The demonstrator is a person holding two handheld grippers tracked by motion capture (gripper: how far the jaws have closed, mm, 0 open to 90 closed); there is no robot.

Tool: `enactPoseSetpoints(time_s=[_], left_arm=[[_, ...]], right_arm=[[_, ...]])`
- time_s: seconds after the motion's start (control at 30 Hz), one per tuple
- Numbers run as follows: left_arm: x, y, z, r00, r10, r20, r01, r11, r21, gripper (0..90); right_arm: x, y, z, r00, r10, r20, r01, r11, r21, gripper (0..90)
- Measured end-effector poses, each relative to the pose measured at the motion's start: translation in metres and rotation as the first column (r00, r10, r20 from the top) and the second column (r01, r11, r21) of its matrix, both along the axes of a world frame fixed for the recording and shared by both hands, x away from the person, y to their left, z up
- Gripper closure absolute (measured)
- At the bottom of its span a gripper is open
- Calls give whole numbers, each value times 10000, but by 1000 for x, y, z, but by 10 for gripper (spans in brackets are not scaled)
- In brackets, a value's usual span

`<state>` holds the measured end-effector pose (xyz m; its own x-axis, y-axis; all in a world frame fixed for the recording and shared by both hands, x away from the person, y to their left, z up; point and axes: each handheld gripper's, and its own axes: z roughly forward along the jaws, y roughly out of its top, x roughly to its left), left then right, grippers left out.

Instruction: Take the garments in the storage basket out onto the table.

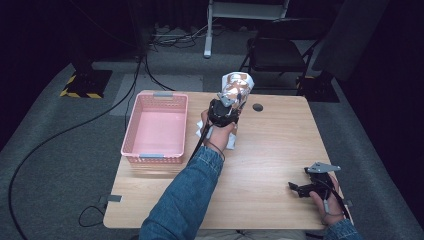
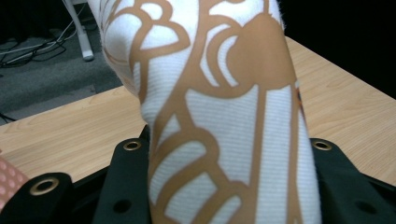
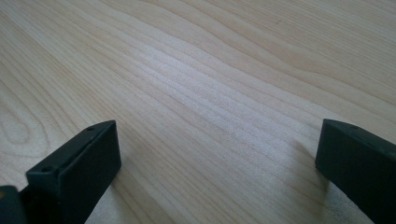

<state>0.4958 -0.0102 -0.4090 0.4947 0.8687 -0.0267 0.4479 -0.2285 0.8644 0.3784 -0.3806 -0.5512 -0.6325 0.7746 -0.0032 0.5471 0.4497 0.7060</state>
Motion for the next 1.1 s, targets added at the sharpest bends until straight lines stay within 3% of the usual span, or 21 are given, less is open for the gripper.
enactPoseSetpoints(time_s=[0.47, 0.63, 1.1], left_arm=[[3, -18, -17, 9997, -157, -195, 158, 9999, 54, 545], [4, -21, -29, 9987, -104, -500, 97, 9998, -153, 544], [7, -39, -50, 9957, -338, -862, 356, 9992, 188, 544]], right_arm=[[0, 0, 0, 10000, 3, 3, -3, 10000, 0, 0], [0, 0, 0, 10000, 25, 6, -25, 10000, -1, 0], [0, 0, 0, 10000, 39, 3, -39, 10000, 0, 0]])
